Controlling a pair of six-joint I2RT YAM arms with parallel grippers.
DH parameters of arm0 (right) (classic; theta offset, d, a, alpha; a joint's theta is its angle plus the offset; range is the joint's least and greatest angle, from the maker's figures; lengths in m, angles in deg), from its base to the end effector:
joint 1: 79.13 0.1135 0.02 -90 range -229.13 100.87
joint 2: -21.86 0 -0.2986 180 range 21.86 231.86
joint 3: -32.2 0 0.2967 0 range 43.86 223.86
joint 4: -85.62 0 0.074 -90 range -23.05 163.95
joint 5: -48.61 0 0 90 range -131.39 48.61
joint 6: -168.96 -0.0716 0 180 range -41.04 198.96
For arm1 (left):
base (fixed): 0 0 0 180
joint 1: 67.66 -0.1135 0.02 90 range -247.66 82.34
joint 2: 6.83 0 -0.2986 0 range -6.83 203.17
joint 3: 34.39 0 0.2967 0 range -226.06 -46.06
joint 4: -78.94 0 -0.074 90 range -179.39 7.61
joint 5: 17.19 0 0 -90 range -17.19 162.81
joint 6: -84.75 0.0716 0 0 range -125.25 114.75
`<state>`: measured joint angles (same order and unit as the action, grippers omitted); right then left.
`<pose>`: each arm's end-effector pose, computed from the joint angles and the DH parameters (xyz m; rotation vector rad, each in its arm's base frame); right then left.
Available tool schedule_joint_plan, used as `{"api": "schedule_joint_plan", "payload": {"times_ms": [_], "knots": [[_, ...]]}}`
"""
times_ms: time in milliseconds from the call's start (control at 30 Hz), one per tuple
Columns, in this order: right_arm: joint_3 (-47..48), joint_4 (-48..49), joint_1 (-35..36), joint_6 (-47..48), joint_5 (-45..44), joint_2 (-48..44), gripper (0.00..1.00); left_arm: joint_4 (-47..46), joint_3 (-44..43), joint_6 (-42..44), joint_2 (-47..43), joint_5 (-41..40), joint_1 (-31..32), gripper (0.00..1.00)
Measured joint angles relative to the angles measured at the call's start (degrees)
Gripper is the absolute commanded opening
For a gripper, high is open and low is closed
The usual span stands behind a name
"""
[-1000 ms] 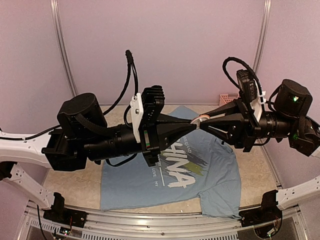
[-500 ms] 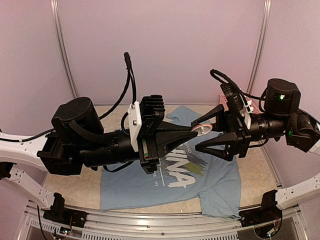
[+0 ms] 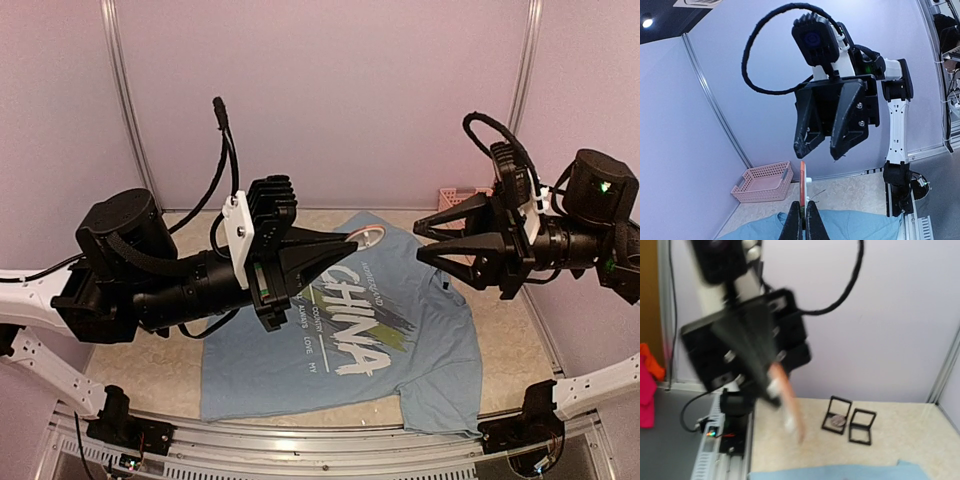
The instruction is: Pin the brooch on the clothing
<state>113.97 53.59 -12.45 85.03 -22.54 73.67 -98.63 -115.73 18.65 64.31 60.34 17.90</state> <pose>0.0714 0.2241 0.4912 -1.2229 1.2029 1.0671 0.0431 -0.3558 0.4681 1.0922 0.9975 -0.7241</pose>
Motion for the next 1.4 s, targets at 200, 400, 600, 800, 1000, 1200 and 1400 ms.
{"api": "schedule_joint_plan", "payload": {"times_ms": [200, 400, 600, 800, 1000, 1200, 1400], "knots": [[4.07, 2.29, 0.0, 1.16, 0.15, 7.52, 0.25, 2.6, 0.0, 0.22, -0.33, -0.31, 0.0, 0.0], [4.35, 2.47, 0.0, 2.47, 1.07, 8.41, 0.2, 3.54, 0.0, 0.22, -0.55, -0.52, -0.02, 0.0], [4.48, 2.97, -0.04, 3.04, 2.34, 8.57, 0.17, 3.78, 0.0, 0.22, -0.83, -0.46, -0.02, 0.0], [5.42, 2.99, -0.04, 3.15, 3.69, 10.14, 0.03, 4.26, 0.0, 0.2, -0.81, -0.55, -0.02, 0.0], [5.42, 2.89, -0.04, 4.0, 4.42, 10.45, 0.0, 4.42, 0.0, -0.57, -0.92, -1.33, -0.26, 0.0], [5.18, 3.23, -0.04, 3.56, 3.91, 10.4, 0.0, 4.02, 0.0, -1.81, -0.92, -2.32, -0.83, 0.51], [1.79, 4.66, -2.91, -0.07, -3.89, 9.2, 0.0, 1.68, 4.63, -9.29, -3.34, -8.22, -5.75, 0.67]]}}
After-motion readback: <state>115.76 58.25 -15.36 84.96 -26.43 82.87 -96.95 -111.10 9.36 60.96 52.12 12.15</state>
